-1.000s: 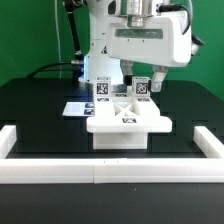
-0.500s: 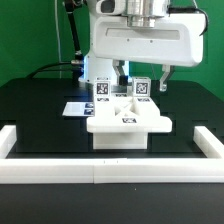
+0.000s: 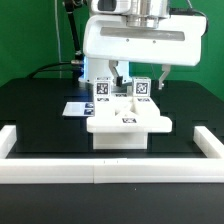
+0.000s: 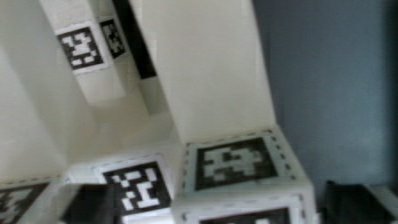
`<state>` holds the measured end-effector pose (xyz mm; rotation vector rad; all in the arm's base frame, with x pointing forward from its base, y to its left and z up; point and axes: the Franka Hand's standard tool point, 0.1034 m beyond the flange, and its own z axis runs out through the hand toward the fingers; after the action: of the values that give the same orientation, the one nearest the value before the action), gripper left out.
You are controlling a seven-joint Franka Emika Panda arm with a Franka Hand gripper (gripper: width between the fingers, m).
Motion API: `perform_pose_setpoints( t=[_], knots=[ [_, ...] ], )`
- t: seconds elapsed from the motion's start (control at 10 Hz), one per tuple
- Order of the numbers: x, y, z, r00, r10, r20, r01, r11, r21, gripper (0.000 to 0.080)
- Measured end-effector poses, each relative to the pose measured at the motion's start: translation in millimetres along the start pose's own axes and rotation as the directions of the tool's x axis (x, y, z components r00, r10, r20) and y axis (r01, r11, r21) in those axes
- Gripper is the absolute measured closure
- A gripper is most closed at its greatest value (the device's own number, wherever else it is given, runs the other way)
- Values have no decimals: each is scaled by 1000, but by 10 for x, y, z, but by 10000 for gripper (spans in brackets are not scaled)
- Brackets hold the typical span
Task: Assemble chair
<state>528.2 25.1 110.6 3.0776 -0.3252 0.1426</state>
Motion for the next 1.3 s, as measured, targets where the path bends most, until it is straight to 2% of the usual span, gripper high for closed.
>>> perform_pose_setpoints(
  t=[0.1,0.2,0.3,0.5,0.8,1.3],
  knots=[
    [-1,-2,1,1000,27,0,-27,1000,0,395],
    [-1,-1,1,1000,30,0,-30,1000,0,395],
    [-1,0,2,999,53,0,-53,999,0,514],
    [-3,0,3,997,79,1,-79,997,1,514],
    [-4,-1,5,952,306,1,-306,952,2,514],
    [-3,-1,5,802,597,2,-597,802,2,514]
  ],
)
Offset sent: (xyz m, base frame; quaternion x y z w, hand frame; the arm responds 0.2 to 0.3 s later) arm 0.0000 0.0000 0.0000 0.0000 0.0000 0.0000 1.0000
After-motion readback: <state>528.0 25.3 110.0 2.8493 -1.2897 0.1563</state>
